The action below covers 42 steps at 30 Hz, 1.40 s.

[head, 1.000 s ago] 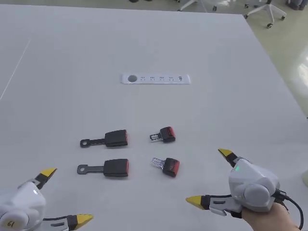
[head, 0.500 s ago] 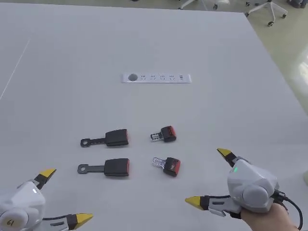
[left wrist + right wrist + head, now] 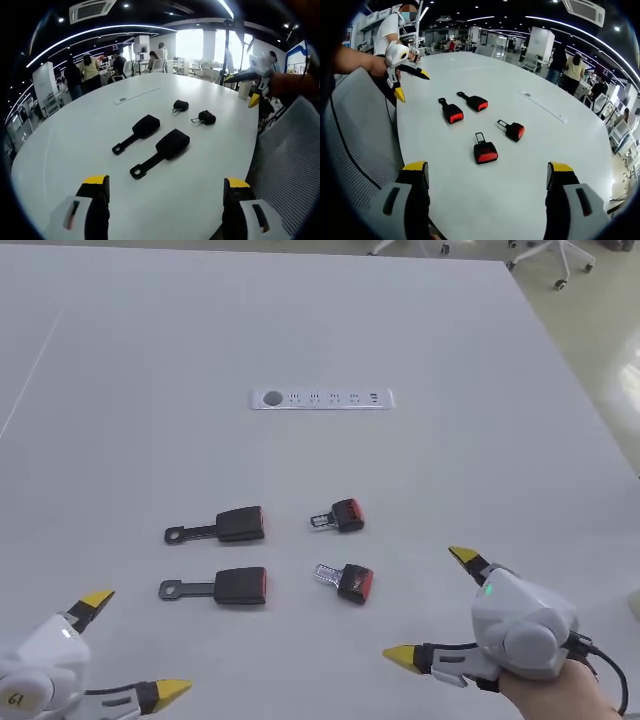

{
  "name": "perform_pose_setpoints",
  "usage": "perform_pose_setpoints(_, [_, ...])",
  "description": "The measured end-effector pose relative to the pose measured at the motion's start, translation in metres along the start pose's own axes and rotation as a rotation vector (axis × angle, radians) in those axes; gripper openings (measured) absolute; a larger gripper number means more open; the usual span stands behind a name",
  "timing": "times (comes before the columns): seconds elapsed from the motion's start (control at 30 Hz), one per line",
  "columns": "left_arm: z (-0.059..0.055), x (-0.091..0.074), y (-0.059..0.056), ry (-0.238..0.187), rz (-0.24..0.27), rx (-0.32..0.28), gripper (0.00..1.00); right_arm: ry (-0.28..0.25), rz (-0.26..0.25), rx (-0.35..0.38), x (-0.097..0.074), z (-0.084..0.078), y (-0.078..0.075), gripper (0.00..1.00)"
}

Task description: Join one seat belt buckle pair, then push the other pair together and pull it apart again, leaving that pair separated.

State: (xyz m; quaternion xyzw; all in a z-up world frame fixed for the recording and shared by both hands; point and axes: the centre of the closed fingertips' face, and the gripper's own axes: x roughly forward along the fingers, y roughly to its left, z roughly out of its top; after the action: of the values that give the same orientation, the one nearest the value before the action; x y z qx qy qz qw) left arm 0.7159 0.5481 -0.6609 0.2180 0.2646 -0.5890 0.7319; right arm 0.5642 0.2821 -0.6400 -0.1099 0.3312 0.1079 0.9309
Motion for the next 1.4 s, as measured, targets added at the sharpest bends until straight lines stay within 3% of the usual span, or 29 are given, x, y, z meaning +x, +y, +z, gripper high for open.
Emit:
perform_pose_setpoints(0.73, [0.006, 0.005, 0.011, 0.045, -0.027, 0.077, 0.96, 0.000, 0.045, -0.032, 0.017, 0.011, 0.001, 0.92])
perform_pose_setpoints(1.4, [0.015, 0.032, 0.010, 0.101, -0.100, 0.156, 0.87, 0.037, 0.098, -0.085, 0.041, 0.010, 0.006, 0.85])
